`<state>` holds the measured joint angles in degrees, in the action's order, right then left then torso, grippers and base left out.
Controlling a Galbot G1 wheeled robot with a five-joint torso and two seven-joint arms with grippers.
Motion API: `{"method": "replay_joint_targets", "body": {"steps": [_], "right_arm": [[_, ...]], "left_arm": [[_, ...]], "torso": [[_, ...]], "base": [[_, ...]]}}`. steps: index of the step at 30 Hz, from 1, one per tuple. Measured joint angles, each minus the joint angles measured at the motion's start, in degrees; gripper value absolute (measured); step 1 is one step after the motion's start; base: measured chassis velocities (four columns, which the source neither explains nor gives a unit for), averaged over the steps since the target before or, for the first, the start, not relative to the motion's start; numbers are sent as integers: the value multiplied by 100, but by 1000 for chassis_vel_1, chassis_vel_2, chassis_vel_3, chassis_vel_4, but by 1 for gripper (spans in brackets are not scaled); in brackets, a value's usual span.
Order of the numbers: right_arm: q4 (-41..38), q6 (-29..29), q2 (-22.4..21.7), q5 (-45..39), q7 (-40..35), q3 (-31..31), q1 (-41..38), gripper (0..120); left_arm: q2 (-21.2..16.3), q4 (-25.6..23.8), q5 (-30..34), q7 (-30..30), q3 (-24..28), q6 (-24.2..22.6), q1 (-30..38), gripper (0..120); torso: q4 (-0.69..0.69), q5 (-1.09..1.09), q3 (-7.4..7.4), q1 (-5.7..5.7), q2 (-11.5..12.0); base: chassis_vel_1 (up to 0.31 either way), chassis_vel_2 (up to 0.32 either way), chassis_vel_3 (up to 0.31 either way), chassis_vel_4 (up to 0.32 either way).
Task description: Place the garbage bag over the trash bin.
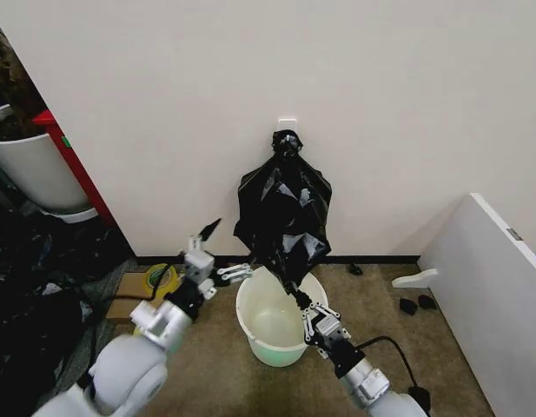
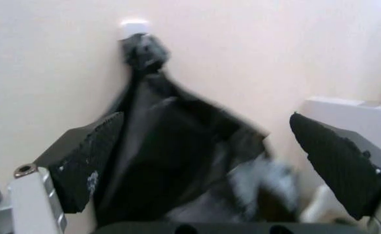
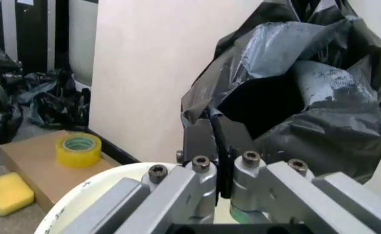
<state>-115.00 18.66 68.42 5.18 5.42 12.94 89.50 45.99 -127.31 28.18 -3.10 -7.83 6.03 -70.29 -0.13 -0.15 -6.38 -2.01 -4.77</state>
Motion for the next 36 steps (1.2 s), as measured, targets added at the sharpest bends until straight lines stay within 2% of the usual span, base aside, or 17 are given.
{"method": "replay_joint_targets", "body": {"steps": [1, 2, 3, 4, 5, 10, 12, 14, 16, 19, 22, 24, 28, 34, 36], "right_arm": [[0, 0, 0, 0, 0, 0, 0, 0], [6, 27, 12, 40, -5, 11, 13, 0], [9, 56, 13, 58, -9, 39, 38, 0], [9, 68, 15, 59, -11, 58, 38, 0], [9, 68, 15, 59, -11, 58, 38, 0], [9, 91, 67, 61, -22, 114, 35, 0], [12, 101, 79, 68, -25, 120, 40, 0], [34, 144, 95, 96, -25, 146, 64, 0], [40, 157, 95, 97, -24, 153, 71, 0], [42, 202, 86, 107, -1, 168, 104, 0], [14, 187, 93, 111, 0, 156, 108, 0], [-20, 165, 129, 146, -1, 128, 110, 0], [-50, 166, 174, 194, 0, 117, 150, 0], [-53, 183, 180, 206, -12, 160, 212, 0], [-54, 212, 173, 209, -13, 197, 242, 0]], "left_arm": [[0, 0, 0, 0, 0, 0, 0, 100], [-76, 25, 284, -9, 275, -106, 366, 100], [-161, 132, 522, -42, 695, -313, 1018, 100], [-190, 199, 581, -77, 896, -408, 1325, 100], [-190, 199, 581, -77, 896, -408, 1325, 100], [-253, 372, 986, -592, 1900, -1125, 2649, 100], [-242, 374, 1116, -690, 2026, -1224, 2806, 100], [-187, 315, 1530, -899, 2278, -1488, 3127, 100], [-175, 291, 1636, -945, 2311, -1553, 3177, 100], [-7, 161, 2495, -1445, 2543, -2185, 3522, 95], [106, 183, 2724, -1642, 2733, -2408, 3726, 95], [254, 226, 2987, -1971, 2918, -2848, 3941, 95], [450, 351, 3157, -2252, 3099, -3196, 4189, 94], [633, 532, 3172, -2401, 3245, -3316, 4430, 94], [707, 586, 3222, -2572, 3259, -3382, 4496, 89]], "torso": [[0, 0, 0, 0, 0], [-1, 0, 0, 0, 0], [0, 0, 0, 0, 0], [-2, 1, 0, 0, 0], [-2, 1, 0, 0, 0], [-1, 1, 0, 0, 0], [-1, 0, 0, 0, 0], [0, 1, 0, 0, 0], [0, 0, 0, 0, 0], [1, 1, 1, 0, 0], [0, 1, 1, 0, 0], [-1, 1, 1, 0, 0], [1, 1, 1, 0, 0], [0, 2, 1, 0, 0], [-1, 1, 1, 0, 0]], "base": [[0, 0, 0, 0], [0, 0, 0, 0], [0, 0, 0, 0], [0, 0, 0, 0], [0, 0, 0, 0], [0, 0, 0, 0], [0, 0, 0, 0], [0, 0, 0, 0], [0, 0, 0, 0], [0, 0, 0, 0], [0, 0, 0, 0], [0, 0, 0, 0], [0, 0, 0, 0], [0, 0, 0, 0], [0, 0, 0, 0]]}}
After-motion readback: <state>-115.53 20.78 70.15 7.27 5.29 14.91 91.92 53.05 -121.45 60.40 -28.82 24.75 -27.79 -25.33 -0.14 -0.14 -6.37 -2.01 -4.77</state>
